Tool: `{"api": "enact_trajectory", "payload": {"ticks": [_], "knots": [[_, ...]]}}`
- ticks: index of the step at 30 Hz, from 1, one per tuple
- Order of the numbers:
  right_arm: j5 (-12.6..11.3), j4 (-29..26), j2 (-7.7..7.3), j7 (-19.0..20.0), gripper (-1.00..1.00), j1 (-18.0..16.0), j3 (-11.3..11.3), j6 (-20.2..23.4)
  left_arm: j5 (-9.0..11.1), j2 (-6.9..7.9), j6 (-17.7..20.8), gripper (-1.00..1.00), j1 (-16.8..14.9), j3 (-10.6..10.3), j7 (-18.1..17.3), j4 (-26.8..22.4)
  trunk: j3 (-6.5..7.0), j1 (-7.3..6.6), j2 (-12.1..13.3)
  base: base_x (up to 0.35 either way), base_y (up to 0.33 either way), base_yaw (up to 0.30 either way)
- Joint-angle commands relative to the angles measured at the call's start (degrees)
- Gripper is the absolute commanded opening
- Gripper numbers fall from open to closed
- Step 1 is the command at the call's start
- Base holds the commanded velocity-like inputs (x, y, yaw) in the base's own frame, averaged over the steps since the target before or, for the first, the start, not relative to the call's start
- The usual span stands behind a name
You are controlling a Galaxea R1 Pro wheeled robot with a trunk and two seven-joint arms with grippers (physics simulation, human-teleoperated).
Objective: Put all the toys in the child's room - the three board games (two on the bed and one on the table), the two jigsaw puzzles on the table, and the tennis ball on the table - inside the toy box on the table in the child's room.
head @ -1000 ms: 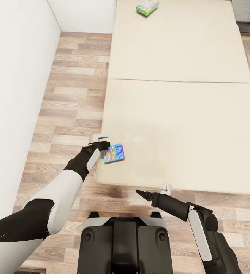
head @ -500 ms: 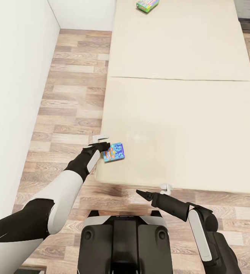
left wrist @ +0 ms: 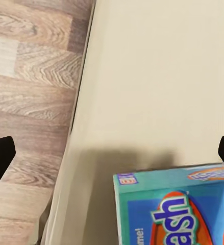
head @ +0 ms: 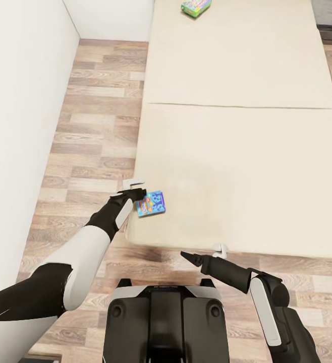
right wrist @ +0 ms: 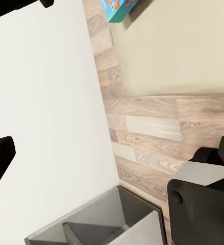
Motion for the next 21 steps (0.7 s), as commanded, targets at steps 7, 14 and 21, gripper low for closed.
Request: {"api": "enact_trajectory", "payload": {"ticks": [7, 14, 21], "knots": [[0.11, -0.02, 0.07, 0.28, 1.0, -0.02, -0.14, 0.31, 0.6, -0.02, 0.16, 1.0, 0.0, 0.01, 0.29, -0.1, -0.05, 0.04, -0.07, 0.095, 0.0, 0.0], [0.09, -0.02, 0.08, 0.28, 1.0, -0.02, -0.14, 0.31, 0.6, -0.02, -0.4, 1.0, 0.0, 0.01, 0.33, -0.1, -0.05, 0.04, -0.07, 0.1, 0.0, 0.0], [0.18, -0.02, 0.14, 0.22, 1.0, -0.02, 0.64, 0.31, 0.6, -0.02, -0.52, 1.0, 0.0, 0.01, 0.34, -0.1, -0.05, 0.04, -0.07, 0.134, -0.028, 0.0]]}}
